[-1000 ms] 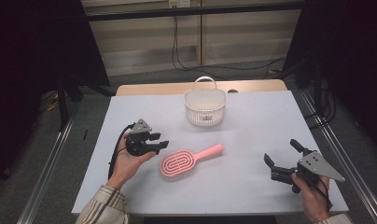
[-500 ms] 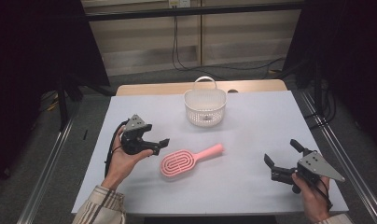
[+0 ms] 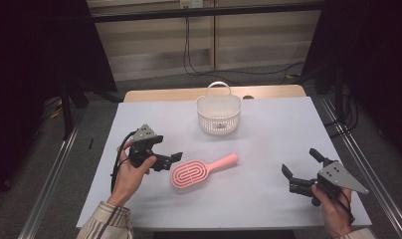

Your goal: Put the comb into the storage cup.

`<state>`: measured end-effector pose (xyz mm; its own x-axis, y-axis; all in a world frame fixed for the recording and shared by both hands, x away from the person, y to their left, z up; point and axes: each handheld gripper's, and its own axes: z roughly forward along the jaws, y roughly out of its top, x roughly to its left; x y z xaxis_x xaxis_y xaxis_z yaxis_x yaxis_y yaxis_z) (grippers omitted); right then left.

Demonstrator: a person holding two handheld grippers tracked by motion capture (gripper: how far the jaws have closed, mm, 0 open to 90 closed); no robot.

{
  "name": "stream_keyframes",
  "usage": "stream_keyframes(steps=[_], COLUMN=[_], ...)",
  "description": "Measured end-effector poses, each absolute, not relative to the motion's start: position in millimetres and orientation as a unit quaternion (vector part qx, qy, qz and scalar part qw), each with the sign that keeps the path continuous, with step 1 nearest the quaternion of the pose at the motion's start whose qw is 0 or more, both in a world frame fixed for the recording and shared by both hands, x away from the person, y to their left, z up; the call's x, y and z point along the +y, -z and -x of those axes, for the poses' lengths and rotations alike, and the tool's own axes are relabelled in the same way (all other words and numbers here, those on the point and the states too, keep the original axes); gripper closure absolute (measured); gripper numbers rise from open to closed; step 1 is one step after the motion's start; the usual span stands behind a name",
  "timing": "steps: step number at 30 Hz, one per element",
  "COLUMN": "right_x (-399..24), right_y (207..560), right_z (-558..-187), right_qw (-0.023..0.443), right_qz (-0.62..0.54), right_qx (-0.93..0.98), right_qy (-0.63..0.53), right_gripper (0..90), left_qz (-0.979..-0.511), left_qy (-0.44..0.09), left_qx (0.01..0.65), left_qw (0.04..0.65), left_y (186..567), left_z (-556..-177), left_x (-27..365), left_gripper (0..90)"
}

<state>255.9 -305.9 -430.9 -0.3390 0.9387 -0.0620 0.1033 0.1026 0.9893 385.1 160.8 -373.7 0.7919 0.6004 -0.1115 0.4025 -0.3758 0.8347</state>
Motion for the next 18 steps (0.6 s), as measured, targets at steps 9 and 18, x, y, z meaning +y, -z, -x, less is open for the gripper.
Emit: stream_keyframes(steps=[9, 18], right_x=[-305, -305], right_y=[431, 431], right_z=[-256, -256], right_qw=[0.396, 0.396], right_qz=[-0.414, -0.412], right_qx=[0.628, 0.629], right_qy=[-0.527, -0.527], right_gripper=[0.0, 0.0], left_qz=[-0.844, -0.852], left_qy=[-0.098, -0.067], left_qx=[0.279, 0.234], left_qw=[0.446, 0.464], left_y=[377, 372], left_z=[-386, -384], left_x=[152, 142], left_gripper=[7.4, 7.5])
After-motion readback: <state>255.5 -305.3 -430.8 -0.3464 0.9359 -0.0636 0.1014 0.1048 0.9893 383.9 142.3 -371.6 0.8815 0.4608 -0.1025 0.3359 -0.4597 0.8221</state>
